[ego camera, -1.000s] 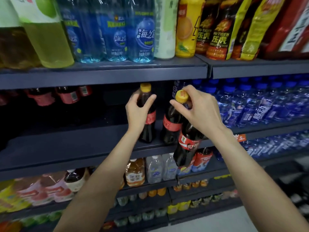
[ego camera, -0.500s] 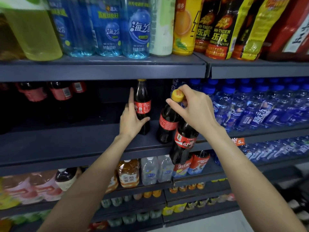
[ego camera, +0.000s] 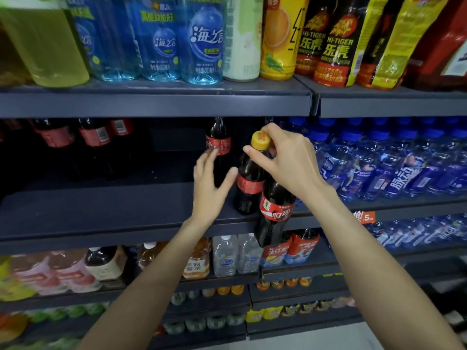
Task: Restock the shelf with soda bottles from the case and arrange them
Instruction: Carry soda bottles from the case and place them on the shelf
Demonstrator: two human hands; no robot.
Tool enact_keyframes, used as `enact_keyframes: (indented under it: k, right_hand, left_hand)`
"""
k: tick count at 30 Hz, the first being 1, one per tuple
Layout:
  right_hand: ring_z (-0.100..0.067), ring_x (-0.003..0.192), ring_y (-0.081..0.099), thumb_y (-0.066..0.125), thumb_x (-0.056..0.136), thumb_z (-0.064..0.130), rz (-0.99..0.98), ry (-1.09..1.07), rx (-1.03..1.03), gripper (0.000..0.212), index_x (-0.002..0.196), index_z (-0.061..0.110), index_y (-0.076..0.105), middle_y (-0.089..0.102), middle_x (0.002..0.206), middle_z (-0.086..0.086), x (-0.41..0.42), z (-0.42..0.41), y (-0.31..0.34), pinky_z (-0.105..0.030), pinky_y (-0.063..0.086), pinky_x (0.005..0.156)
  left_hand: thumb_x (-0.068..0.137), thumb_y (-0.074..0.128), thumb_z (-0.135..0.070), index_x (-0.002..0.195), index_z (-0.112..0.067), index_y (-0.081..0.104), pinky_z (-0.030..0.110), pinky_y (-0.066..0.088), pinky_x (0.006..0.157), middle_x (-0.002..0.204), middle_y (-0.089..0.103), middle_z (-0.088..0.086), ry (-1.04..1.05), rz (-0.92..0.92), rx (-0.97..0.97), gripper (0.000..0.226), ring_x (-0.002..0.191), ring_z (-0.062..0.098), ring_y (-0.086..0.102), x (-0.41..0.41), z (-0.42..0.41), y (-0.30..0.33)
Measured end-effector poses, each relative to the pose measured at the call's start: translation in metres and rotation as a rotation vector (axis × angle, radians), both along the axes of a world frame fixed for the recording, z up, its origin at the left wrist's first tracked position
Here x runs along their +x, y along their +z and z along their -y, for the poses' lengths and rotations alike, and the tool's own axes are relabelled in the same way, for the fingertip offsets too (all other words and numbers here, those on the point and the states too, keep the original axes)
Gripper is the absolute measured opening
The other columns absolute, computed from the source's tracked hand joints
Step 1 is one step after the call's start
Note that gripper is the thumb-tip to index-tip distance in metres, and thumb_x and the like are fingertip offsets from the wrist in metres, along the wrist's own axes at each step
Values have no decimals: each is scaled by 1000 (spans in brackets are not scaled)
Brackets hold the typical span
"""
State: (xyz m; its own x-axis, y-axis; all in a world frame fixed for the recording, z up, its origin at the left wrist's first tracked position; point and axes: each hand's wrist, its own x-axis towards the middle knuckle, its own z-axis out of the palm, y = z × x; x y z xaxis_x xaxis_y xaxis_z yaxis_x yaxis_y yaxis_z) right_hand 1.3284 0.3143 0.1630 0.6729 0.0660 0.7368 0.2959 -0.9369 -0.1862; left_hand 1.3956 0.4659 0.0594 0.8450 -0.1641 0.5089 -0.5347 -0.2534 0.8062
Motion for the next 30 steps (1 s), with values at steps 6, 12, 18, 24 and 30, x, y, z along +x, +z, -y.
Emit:
enact_keyframes:
  k: [6,12,18,24,30]
  right_hand:
    - [-17,53,50,56,83,56,70,102,-74,45,90,11,59,46,59,11,2,-11,15,-26,35,52]
    - [-15,48,47,58,71,69,320,246,-259,58,73,11,63,50,51,3,9,-14,26,-24,32,42]
    - [-9,51,34,57,77,66,478,251,-217,60,61,9,52,42,48,2,29,-10,11,-26,32,37]
    - [-14,44,41,64,89,41,644,80,-112,50,52,13,46,40,44,2,45,-22,-4,-28,31,36]
    - [-14,46,43,67,86,29,665,-81,136,42,53,11,50,48,48,2,47,-44,-10,-24,29,43]
  left_hand:
    - [73,78,-43,133,-60,16,24,40,107,138,37,-31,-330,-21,56,88,128,-7,41,-21,-10,22]
    - [75,80,-29,142,-35,34,47,42,106,145,43,-12,-147,186,-1,82,134,10,42,-22,-38,18]
    - [73,78,-36,141,-37,34,47,45,103,137,45,-29,-13,120,-90,81,129,2,46,-9,-55,8]
    - [74,82,-30,142,-37,33,43,45,104,131,44,-40,48,39,-89,84,126,-4,47,3,-62,1]
    - [72,81,-39,141,-41,32,41,45,104,127,45,-43,52,-1,-131,84,124,-5,48,7,-54,0]
